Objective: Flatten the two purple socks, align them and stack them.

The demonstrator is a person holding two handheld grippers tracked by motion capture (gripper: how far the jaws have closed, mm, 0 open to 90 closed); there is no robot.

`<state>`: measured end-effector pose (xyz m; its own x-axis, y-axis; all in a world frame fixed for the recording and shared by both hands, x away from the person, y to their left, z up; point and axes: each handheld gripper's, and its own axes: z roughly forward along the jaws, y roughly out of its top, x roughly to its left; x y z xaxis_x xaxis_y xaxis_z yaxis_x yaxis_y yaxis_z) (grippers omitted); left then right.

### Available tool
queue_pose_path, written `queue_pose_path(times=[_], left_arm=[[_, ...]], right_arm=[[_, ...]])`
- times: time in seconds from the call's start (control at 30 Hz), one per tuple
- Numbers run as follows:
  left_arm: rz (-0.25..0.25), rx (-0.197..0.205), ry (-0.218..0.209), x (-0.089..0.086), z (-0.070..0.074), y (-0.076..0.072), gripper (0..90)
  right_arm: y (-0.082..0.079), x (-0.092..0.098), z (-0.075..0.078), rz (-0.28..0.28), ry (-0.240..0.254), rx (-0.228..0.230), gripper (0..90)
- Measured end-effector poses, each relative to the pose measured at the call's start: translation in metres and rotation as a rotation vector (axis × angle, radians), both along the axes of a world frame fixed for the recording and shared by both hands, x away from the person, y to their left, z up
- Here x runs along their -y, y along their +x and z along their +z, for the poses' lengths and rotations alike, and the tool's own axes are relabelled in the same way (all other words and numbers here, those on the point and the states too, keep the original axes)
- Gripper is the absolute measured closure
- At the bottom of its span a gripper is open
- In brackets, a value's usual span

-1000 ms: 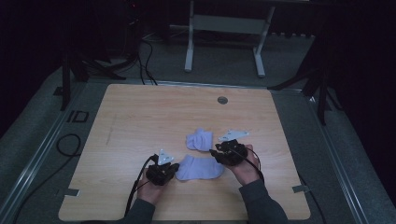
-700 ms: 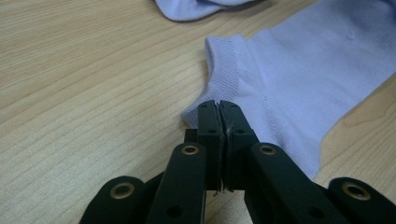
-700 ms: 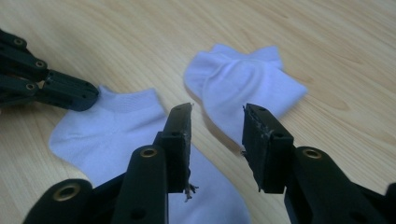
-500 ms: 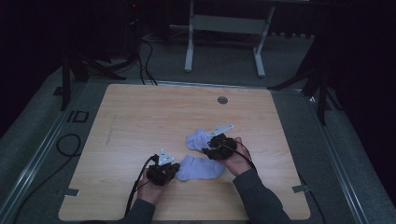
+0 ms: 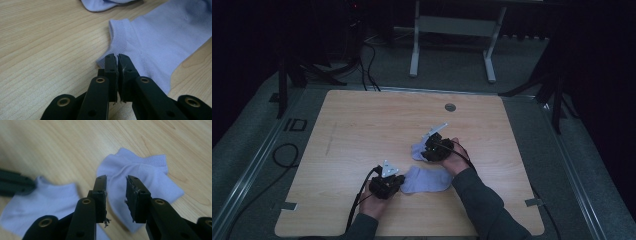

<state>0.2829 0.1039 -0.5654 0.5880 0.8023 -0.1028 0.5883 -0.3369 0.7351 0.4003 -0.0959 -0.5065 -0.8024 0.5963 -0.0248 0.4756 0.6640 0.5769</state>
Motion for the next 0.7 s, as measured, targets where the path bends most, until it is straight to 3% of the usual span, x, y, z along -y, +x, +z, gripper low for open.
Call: queue_pose_path(times=[0.13,0.43,0.57,0.7], left_arm=[[-0.001,0.002,0.001,0.0,0.0,0.0,86.5],[0.001,0.002,-0.004,0.0,0.0,0.0,86.5],[-0.001,0.001,-0.002,0.0,0.0,0.0,86.2],[-0.001,0.003,-0.001,0.0,0.0,0.0,86.2]], right_arm=[[0.012,-0.005,-0.009,-0.04,0.003,-0.038,71.5],[0.025,-0.024,-0.02,-0.034,-0.054,-0.087,68.9],[0.033,-0.029,-0.026,-0.056,-0.08,-0.138,68.7],[0.039,-0.031,-0.025,-0.09,-0.089,-0.162,79.4]])
